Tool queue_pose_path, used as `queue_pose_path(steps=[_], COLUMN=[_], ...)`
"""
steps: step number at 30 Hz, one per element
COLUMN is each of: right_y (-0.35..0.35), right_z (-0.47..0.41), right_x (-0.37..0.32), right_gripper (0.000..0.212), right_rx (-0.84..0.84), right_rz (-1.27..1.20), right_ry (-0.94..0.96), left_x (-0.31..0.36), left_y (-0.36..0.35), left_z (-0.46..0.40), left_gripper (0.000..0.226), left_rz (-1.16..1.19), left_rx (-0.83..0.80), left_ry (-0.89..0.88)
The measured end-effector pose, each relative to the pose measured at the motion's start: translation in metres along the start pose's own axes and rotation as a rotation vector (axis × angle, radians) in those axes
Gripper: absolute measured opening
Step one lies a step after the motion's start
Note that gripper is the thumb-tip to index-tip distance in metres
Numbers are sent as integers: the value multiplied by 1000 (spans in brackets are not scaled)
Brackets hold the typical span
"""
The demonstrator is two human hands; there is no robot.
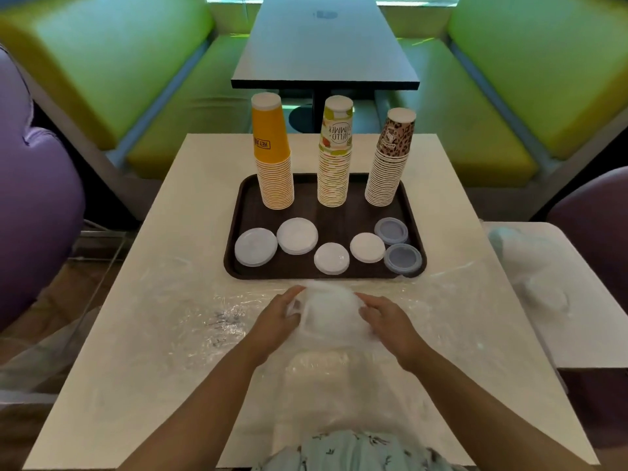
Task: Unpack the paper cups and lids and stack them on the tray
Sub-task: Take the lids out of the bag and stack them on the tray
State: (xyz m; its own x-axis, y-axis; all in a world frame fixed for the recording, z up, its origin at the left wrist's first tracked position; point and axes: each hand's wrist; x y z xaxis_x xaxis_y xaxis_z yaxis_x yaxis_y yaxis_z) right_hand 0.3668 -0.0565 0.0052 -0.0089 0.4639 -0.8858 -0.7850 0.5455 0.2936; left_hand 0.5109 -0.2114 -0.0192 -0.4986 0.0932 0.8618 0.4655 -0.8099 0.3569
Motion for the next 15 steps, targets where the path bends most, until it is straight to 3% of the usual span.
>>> queue_pose_path(steps=[5,9,12,15], right_y=[-7,-12,-13,-11], right_z=[-2,-10,-11,-7], right_x=[11,26,31,25], right_gripper=[32,32,35,37], right_rx=[-100,-106,-59,110], right_rz=[271,631,647,527], right_ry=[-34,-27,-26,80], left_x=[-5,-9,-13,-11], left_y=[-12,-23,-27,-25], left_z=[-4,-8,-10,-11], left_gripper=[48,44,46,41], left_rz=[-51,-270,-414,-524], left_rx=[5,91,144,240], left_ry=[70,38,1,-71])
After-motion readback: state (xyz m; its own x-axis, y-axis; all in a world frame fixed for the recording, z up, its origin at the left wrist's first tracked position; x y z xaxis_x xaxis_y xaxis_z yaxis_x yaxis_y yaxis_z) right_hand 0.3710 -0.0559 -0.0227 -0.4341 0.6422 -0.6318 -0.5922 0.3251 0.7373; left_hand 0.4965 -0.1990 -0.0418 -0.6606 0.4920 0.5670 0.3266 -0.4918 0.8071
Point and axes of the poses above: each hand's wrist, its own z-axis away from the middle knuckle, its own y-axis out of the back of the hand, x = y × z, and after that the axes turned 1 degree about -z, right-handed
